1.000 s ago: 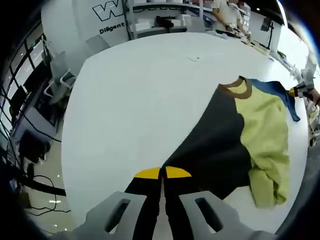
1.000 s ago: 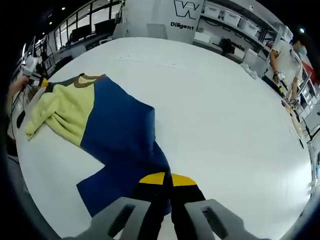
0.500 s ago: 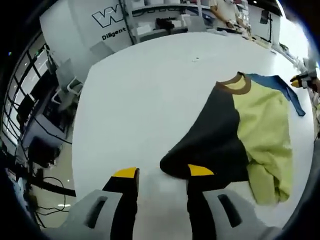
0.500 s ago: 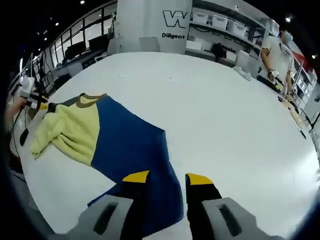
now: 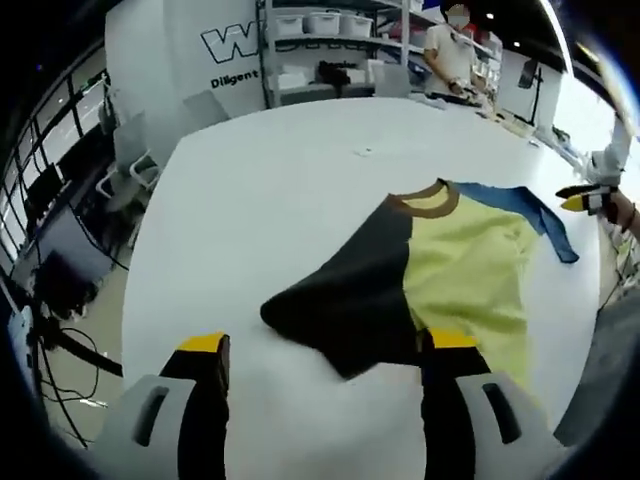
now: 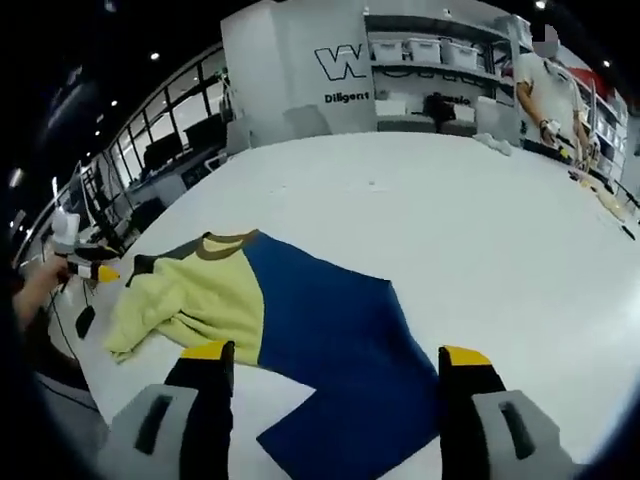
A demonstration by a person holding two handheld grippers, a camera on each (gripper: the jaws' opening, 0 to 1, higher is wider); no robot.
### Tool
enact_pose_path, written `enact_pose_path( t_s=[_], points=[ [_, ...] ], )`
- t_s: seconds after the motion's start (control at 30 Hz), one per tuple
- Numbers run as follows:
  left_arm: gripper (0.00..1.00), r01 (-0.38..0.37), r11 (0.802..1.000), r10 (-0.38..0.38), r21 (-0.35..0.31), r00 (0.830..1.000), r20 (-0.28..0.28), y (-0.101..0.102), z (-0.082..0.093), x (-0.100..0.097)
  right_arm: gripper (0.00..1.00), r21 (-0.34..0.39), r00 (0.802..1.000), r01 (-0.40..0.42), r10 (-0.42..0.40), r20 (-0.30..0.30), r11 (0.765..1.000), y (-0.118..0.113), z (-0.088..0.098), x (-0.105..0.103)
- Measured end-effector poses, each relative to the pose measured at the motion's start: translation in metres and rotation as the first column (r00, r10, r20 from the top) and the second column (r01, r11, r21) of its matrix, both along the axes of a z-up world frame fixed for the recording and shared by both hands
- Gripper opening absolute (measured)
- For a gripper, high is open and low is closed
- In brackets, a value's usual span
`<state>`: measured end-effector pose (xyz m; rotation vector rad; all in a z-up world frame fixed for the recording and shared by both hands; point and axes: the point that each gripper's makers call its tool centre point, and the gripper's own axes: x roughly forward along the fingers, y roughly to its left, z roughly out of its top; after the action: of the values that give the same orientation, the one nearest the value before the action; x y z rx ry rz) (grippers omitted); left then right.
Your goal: Fold the garment on the visible template until the final outline fits inside the template.
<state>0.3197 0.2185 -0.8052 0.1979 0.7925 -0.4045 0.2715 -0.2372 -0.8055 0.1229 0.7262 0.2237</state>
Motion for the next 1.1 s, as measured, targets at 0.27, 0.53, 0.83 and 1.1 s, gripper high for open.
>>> enact_pose_path(
  t_s=[0.27, 0.53, 0.83, 1.1],
  points=[
    [0.92, 0.029, 0.998, -0.032, -0.058, 0.998, -0.045, -0.023, -0.002, -0.032, 0.95, 0.024, 0.998, -0.057, 0.056, 0.028, 0.998, 0.029, -0.003, -0.01],
    [0.99, 0.082, 0.994, -0.083, -0.07, 0.996, -0.016, -0.046, 0.002, -0.059, 0.99, 0.007, 0.986, -0.159, 0.159, 0.054, 0.987, 0.059, -0.006, -0.023],
    [0.99, 0.106, 0.99, -0.11, -0.089, 0.993, -0.047, -0.068, -0.007, -0.084, 0.99, 0.026, 0.969, -0.238, 0.235, 0.076, 0.971, 0.091, -0.006, -0.032],
    [0.82, 0.152, 0.982, -0.158, -0.11, 0.986, -0.045, -0.083, -0.012, -0.096, 0.96, 0.038, 0.956, -0.282, 0.277, 0.093, 0.959, 0.114, -0.009, -0.043]
  ],
)
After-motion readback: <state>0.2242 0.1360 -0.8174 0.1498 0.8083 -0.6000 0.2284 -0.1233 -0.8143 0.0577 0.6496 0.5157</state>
